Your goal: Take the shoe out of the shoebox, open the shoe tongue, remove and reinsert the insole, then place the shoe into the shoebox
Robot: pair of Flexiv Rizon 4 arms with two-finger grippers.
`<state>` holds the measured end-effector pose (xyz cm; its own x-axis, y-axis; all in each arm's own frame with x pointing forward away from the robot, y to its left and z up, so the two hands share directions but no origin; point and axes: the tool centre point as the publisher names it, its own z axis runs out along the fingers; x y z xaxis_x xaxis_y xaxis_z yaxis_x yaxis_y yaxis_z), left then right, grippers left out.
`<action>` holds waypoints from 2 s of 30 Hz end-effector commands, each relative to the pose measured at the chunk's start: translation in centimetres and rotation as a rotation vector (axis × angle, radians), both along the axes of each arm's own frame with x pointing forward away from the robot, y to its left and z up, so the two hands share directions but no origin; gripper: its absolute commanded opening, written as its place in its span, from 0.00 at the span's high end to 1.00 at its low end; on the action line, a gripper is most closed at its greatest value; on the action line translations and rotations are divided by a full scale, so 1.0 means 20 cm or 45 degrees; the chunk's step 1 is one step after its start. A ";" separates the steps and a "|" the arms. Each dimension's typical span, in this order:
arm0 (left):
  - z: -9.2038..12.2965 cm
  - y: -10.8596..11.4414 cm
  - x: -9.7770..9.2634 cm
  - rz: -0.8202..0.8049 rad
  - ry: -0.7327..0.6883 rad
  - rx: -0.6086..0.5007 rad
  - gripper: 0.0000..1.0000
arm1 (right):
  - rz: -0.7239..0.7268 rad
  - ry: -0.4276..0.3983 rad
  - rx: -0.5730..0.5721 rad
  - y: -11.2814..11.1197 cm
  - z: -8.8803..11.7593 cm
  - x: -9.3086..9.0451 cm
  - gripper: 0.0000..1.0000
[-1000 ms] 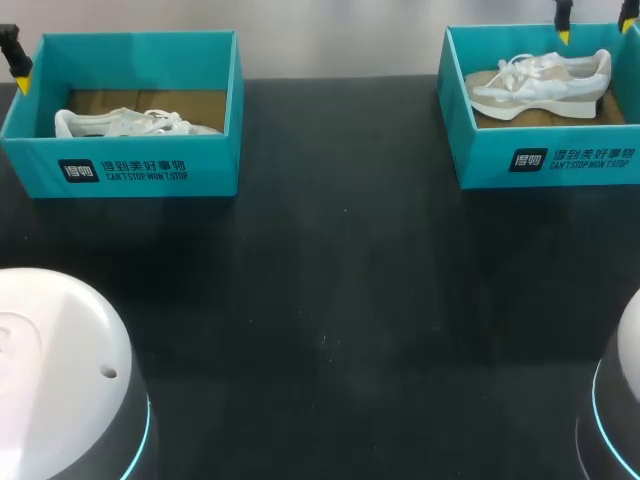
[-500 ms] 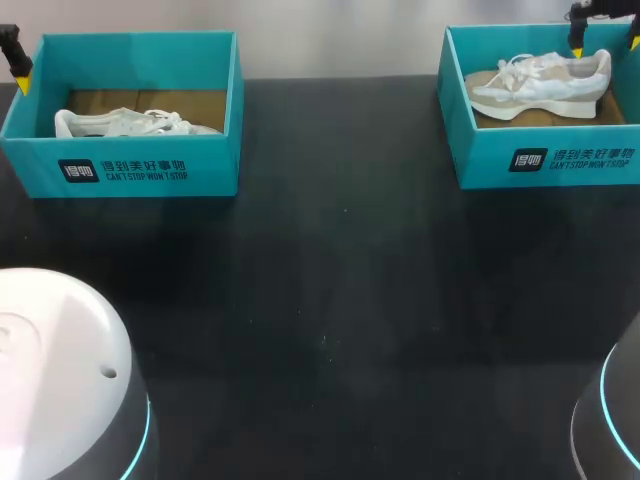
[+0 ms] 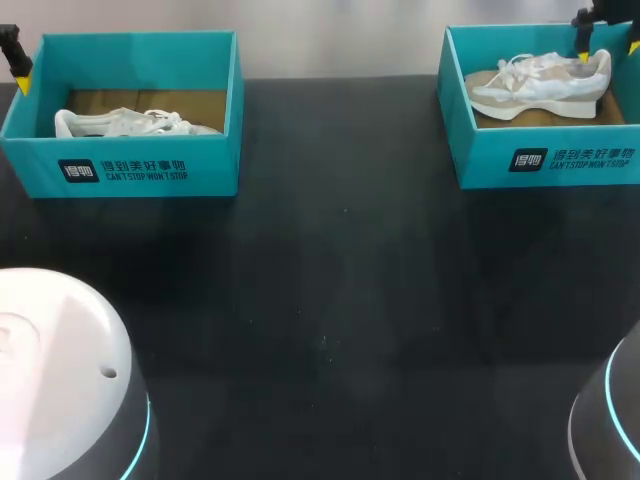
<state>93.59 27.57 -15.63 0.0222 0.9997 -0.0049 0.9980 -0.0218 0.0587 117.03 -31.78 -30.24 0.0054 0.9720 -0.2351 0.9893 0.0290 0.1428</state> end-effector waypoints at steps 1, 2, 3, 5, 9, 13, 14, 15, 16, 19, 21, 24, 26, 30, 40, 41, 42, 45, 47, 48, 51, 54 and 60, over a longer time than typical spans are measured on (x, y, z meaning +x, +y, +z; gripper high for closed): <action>0.00 0.00 -0.01 0.000 -0.002 0.003 0.00 | -0.011 0.018 0.008 -0.03 -0.04 0.06 0.24; 0.00 0.00 -0.01 0.000 -0.002 0.003 0.00 | -0.013 0.018 0.008 -0.03 -0.04 0.06 0.33; 0.00 0.00 -0.01 0.000 -0.002 0.003 0.00 | -0.015 0.015 0.012 -0.04 -0.05 0.06 0.37; 0.00 0.00 -0.01 0.000 -0.002 0.003 0.00 | -0.019 0.022 0.008 -0.05 -0.06 0.07 0.38; 0.00 0.00 -0.01 0.000 -0.002 0.003 0.00 | -0.016 0.033 0.013 -0.07 -0.09 0.09 0.34; 0.00 0.00 -0.01 0.000 -0.002 0.003 0.00 | -0.016 0.042 0.015 -0.08 -0.12 0.10 0.29; 0.00 0.00 -0.01 0.000 -0.002 0.003 0.00 | -0.017 0.044 0.016 -0.08 -0.12 0.10 0.27; 0.00 0.00 -0.01 0.000 -0.002 0.003 0.00 | -0.018 0.046 0.019 -0.09 -0.13 0.10 0.25; 0.00 0.00 -0.01 0.000 -0.002 0.003 0.00 | -0.018 0.047 0.019 -0.09 -0.13 0.10 0.22; 0.00 0.00 -0.01 0.000 -0.002 0.003 0.00 | -0.019 0.054 0.022 -0.09 -0.15 0.12 0.22; 0.00 0.00 -0.01 0.000 -0.002 0.003 0.00 | -0.021 0.060 0.028 -0.10 -0.16 0.12 0.21; 0.00 0.00 -0.01 0.000 -0.002 0.003 0.00 | -0.025 0.073 0.036 -0.10 -0.18 0.13 0.21; 0.00 0.00 -0.01 0.000 -0.002 0.003 0.00 | -0.028 0.085 0.034 -0.10 -0.20 0.13 0.23; 0.00 0.00 -0.01 0.000 -0.002 0.003 0.00 | -0.028 0.107 0.043 -0.10 -0.23 0.14 0.26; 0.00 0.00 -0.01 0.000 -0.002 0.003 0.00 | -0.047 0.146 0.076 -0.10 -0.30 0.15 0.36; 0.00 0.00 -0.01 0.000 -0.002 0.003 0.00 | -0.049 0.147 0.076 -0.11 -0.31 0.14 0.36; 0.00 0.00 -0.01 0.000 -0.002 0.003 0.00 | -0.051 0.150 0.076 -0.11 -0.31 0.14 0.37; 0.00 0.00 -0.01 0.000 -0.002 0.003 0.00 | -0.064 0.161 0.081 -0.11 -0.32 0.13 0.35; 0.00 0.00 -0.01 0.000 -0.002 0.003 0.00 | -0.068 0.164 0.085 -0.11 -0.33 0.12 0.33; 0.00 0.00 -0.01 0.000 -0.002 0.003 0.00 | -0.069 0.165 0.087 -0.12 -0.33 0.11 0.34; 0.00 0.00 -0.01 0.000 -0.002 0.003 0.00 | -0.074 0.174 0.104 -0.12 -0.35 0.11 0.33; 0.00 0.00 -0.01 0.000 -0.002 0.003 0.00 | -0.072 0.184 0.111 -0.11 -0.36 0.11 0.32; 0.00 0.00 -0.01 0.000 -0.002 0.003 0.00 | -0.079 0.205 0.136 -0.11 -0.39 0.10 0.25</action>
